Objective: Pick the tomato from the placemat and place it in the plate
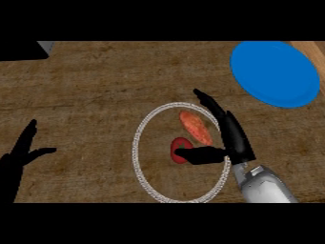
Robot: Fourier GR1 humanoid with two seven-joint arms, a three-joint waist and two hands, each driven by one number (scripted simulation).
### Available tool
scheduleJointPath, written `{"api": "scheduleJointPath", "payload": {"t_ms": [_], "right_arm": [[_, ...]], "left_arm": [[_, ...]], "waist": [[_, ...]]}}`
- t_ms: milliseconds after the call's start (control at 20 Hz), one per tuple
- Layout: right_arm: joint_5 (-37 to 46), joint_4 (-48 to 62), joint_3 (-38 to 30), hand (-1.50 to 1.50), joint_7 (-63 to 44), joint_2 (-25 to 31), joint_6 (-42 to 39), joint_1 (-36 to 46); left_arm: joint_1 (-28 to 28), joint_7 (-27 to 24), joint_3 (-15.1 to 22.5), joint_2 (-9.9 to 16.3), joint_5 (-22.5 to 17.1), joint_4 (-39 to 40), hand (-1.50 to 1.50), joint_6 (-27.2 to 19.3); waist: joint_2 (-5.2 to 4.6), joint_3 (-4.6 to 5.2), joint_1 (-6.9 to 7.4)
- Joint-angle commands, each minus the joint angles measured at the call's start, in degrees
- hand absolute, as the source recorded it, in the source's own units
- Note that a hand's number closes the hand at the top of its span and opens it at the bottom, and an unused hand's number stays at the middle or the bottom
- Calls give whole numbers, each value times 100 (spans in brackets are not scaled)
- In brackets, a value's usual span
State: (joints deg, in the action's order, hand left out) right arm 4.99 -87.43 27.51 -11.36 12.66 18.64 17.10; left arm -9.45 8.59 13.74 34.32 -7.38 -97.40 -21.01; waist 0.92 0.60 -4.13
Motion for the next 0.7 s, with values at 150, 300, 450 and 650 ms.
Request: {"api": "scheduleJointPath", "payload": {"t_ms": [150, 300, 450, 650], "right_arm": [[2624, 441, 1076, -150, -775, -489, 1737, 103], [3651, -127, 1266, -150, -1737, -560, 2004, 74], [4480, -535, 1360, -150, -3124, -588, 1152, 263], [4322, -908, 1272, -150, -4413, -355, -728, 694]], "left_arm": [[1430, -135, -122, -482, -399, 359, 0, 332], [1786, -91, -19, -703, -276, 690, 0, 284], [2084, -125, -215, -702, -386, 1161, 0, 475], [2130, -257, -36, -949, -317, 1224, 0, 443]], "waist": [[-69, -22, 44], [-37, -33, 42], [-44, -34, 106], [-38, -27, 121]]}}
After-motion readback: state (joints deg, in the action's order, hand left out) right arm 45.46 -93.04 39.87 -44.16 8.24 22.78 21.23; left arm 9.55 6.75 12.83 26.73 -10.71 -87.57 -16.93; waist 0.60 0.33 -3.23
